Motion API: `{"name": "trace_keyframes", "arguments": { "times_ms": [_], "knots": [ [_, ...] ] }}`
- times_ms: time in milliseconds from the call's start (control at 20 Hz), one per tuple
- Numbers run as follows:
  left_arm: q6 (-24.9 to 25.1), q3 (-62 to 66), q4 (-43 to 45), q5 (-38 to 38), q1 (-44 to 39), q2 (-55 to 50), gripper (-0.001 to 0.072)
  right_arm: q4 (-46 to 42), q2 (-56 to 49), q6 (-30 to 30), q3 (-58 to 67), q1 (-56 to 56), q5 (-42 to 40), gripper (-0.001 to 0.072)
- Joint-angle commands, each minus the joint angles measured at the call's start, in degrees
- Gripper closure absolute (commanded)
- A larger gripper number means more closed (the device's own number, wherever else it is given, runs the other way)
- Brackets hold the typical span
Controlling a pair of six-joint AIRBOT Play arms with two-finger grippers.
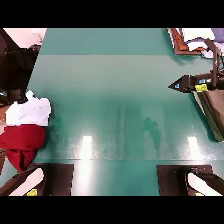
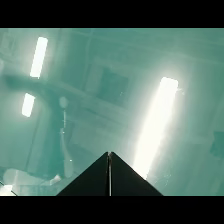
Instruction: Fold the shirts.
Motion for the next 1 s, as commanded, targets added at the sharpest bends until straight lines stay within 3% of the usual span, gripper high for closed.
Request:
{"name": "trace_keyframes", "arguments": {
  "times_ms": [0, 200, 550, 600, 650, 700, 950],
  "knots": [
    [-0.17, -8.66, 0.28, 11.52, 1.57, 0.26, -0.0002, 0.04, 0.02, 0.04, -0.02, 0.04, 0.07, 0.0693],
    [-0.2, -12.31, 0.04, 18.86, 1.57, 0.15, -0.0001, 0.07, 0.02, 0.04, -0.02, 0.04, -0.55, 0.0693],
    [-0.39, -12.31, -0.39, 19.43, 1.57, -2.67, 0.0, 0.13, 0.04, 0.07, -0.02, 0.04, -0.76, 0.0692],
    [-0.59, -12.28, -1.11, 19.45, 1.57, -3.28, 0.0108, 0.13, 0.04, 0.07, -0.02, 0.04, -0.76, 0.0693],
    [-0.81, -12.24, -1.97, 19.65, 1.57, -3.41, 0.0416, 0.15, 0.04, 0.07, -0.02, 0.04, -0.76, 0.0693],
    [-0.81, -12.15, -3.45, 20.09, 1.57, -3.37, 0.0657, 0.17, 0.04, 0.04, 0.0, 0.04, -0.79, 0.0693],
    [0.81, -3.58, -9.42, 11.65, -0.22, 2.21, 0.0686, 0.52, 0.04, 0.09, 4.0, 0.04, -0.63, 0.0693]
  ]
}}
